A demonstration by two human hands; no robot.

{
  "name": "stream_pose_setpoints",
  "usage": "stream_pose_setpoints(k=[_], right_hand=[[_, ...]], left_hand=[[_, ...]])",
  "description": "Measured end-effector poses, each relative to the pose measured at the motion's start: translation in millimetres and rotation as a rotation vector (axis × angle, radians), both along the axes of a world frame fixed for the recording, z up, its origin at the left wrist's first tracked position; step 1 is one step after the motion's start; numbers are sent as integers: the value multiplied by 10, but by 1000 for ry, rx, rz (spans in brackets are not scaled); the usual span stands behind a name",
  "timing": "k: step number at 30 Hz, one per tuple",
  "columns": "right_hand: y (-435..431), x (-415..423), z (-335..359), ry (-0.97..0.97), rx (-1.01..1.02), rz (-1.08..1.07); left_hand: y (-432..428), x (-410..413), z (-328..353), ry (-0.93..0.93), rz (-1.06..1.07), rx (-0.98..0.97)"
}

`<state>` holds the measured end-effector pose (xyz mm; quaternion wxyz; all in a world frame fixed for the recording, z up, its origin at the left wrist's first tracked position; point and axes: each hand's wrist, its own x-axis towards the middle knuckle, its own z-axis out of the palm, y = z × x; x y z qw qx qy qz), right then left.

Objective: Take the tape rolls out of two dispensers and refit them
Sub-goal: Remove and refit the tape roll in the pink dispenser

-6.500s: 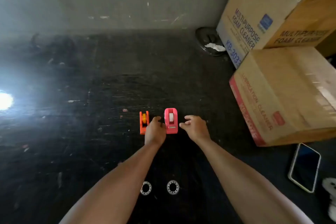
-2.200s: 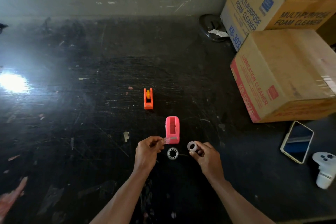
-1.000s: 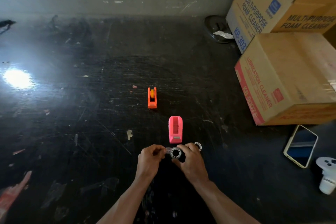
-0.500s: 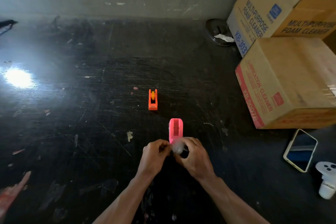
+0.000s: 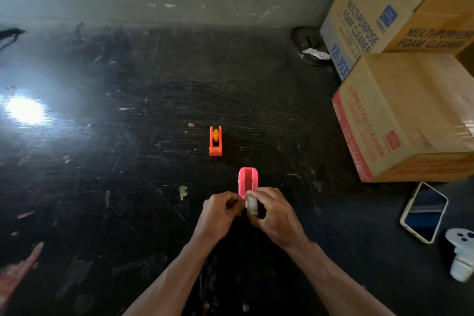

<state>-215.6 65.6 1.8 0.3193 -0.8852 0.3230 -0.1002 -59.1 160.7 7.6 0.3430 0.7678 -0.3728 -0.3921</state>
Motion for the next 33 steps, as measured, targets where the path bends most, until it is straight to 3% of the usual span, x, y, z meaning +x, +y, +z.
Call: stream_pose_setpoints(k=[9,14,19,33], right_hand=[[-7,8,10,-50,21,-44],[41,-24,-15,-86,172,-250],[100,38,-47,-160,327,-321],[-249,296,-268,-132,366,-378]], left_hand=[[-60,-25,-25,45,31,-13],[-107,11,-67,55,77,17],[-198,55,-132,55,86,32],[-675,199,-241,42,142,88]])
